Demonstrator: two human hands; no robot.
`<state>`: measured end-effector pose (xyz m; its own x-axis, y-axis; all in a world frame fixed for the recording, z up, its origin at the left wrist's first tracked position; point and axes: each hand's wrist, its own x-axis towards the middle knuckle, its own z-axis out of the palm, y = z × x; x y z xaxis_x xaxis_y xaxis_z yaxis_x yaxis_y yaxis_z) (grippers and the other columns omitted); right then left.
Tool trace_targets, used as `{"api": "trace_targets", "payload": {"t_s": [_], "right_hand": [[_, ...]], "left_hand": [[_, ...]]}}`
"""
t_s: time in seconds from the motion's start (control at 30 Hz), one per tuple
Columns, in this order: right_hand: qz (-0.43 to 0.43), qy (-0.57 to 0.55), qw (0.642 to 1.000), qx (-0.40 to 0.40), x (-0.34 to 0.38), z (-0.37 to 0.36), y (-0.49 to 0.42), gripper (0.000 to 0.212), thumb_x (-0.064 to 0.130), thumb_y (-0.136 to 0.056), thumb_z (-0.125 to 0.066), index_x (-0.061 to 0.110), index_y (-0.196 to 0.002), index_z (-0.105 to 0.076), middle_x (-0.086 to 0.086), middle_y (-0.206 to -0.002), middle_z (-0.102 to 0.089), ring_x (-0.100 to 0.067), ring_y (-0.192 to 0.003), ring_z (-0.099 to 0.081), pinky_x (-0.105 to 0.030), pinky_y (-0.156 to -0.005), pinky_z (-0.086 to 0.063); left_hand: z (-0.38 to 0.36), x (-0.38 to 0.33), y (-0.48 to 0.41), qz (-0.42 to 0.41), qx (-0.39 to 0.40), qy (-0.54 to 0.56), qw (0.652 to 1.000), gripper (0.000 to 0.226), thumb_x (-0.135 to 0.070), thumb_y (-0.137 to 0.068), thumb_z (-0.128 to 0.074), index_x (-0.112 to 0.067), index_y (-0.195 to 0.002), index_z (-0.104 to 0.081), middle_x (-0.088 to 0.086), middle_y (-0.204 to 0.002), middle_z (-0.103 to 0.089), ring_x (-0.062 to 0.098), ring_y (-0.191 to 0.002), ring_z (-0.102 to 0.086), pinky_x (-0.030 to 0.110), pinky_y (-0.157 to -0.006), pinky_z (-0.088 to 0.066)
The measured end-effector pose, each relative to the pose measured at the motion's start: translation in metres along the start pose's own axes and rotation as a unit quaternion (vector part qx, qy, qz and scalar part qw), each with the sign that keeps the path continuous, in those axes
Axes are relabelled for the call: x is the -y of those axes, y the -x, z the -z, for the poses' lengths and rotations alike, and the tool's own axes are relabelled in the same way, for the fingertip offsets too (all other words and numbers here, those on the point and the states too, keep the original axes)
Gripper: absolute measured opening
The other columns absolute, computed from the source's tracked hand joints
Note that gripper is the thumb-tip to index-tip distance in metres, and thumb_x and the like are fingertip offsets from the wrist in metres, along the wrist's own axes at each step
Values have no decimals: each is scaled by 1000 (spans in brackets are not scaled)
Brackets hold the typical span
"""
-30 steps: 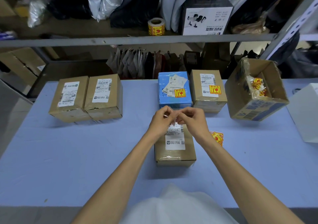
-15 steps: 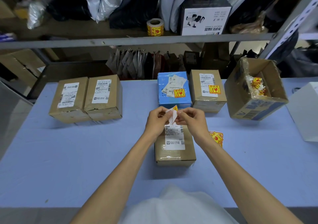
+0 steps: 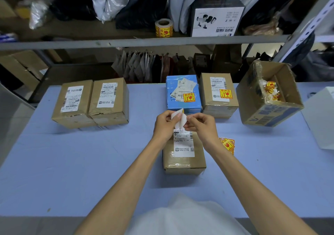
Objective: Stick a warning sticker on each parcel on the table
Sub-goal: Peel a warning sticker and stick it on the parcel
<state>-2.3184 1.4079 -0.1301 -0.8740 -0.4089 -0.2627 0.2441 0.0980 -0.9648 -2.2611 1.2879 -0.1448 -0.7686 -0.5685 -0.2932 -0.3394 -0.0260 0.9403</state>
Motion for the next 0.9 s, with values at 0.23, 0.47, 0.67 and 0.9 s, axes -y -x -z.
{"api": "trace_targets", "payload": {"t_s": [0.23,0.47,0.67,0.9], "right_hand": [[-25,8,997,-73,-4,7,-4,13,7,-91,-59,4,-81,-66,-9,-70,-67,-16,-62,-65,-24,-62,-57],[-43,12,995,-93,-8,6,-7,11,6,-90,-58,0,-85,-66,-9,-71,-66,-19,-65,-65,-25,-62,-57],[-45,15,995,-92,-6,4,-8,12,7,-90,-59,-2,-87,-66,-9,-70,-66,-17,-63,-65,-24,-61,-57],[-52,20,994,-95,-8,5,-9,11,6,-89,-59,-1,-85,-67,-10,-71,-66,-19,-66,-65,-25,-63,-57]], "left_hand": [[11,4,-2,46,-129,-60,989,10,-16,-96,-51,-12,-105,-48,2,-103,-55,16,-89,-54,17,-55,-39],[13,-2,3,9,-79,-150,985,8,-14,-99,-41,-12,-99,-50,2,-95,-53,14,-81,-53,19,-54,-39],[9,-4,8,-21,-75,-163,983,46,-28,-101,-38,-12,-58,-39,-3,-57,-44,11,-57,-41,16,-43,-27],[11,-5,9,6,-55,-115,992,38,-32,-103,-35,-10,-76,-50,7,-71,-68,7,-47,-62,8,-42,-43]]}}
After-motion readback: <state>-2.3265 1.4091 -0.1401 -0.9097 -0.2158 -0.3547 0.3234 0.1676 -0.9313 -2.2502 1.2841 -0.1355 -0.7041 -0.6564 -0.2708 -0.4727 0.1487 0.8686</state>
